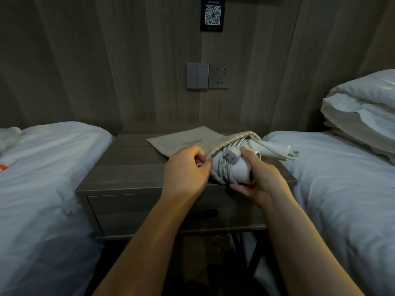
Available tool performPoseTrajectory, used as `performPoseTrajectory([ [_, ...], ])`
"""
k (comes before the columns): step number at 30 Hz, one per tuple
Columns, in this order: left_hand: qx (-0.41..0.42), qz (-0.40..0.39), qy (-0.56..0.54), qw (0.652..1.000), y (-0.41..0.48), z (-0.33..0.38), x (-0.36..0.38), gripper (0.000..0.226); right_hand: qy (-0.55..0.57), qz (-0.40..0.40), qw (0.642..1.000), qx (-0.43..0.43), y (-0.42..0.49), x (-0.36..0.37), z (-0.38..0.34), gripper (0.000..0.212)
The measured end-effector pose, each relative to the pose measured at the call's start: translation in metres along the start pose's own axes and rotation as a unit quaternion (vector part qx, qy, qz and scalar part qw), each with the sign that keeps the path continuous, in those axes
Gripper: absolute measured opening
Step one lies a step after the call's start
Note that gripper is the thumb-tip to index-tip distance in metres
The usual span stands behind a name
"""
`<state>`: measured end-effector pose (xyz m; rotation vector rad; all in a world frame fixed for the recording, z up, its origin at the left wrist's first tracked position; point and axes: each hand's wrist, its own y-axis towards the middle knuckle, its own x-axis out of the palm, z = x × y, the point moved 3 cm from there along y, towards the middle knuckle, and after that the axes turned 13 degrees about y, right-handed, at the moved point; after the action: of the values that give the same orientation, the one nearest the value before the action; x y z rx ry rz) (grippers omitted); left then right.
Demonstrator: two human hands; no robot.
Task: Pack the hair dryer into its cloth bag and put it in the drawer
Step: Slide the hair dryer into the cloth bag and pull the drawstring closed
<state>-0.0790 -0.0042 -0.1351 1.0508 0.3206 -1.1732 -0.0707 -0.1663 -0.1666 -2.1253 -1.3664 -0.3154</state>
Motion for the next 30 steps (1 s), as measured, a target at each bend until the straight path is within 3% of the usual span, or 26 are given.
performPoseTrajectory([
  [7,0.038,0.048,-0.064,0.996,-0.004,0.012,0.005,0.015,-0.044,0.021,0.997,-0.058,0.000,0.007,0.001,0.077],
  [10,0.123,0.022,-0.013,0.992,-0.006,0.018,0.007,0.012,-0.052,0.043,0.993,-0.095,0.001,0.012,0.003,0.089],
  [12,0.153,0.005,0.046,0.987,-0.007,0.015,0.008,0.012,-0.060,0.038,0.993,-0.090,0.000,0.015,0.004,0.083],
  [18,0.066,0.042,0.106,0.991,0.005,-0.014,-0.003,0.011,-0.003,-0.132,0.991,0.014,-0.009,0.020,0.010,0.031],
  [23,-0.028,0.041,0.091,0.995,0.015,-0.037,-0.013,0.006,-0.045,-0.270,0.958,0.083,-0.014,0.018,0.022,0.030],
  [27,-0.038,0.045,0.077,0.995,0.017,-0.045,-0.018,0.008,-0.222,-0.269,0.932,0.099,-0.014,-0.008,-0.004,0.024],
  [30,-0.037,0.055,0.074,0.995,0.016,-0.043,-0.014,0.008,-0.335,-0.177,0.925,0.003,-0.012,-0.026,-0.032,0.021],
])
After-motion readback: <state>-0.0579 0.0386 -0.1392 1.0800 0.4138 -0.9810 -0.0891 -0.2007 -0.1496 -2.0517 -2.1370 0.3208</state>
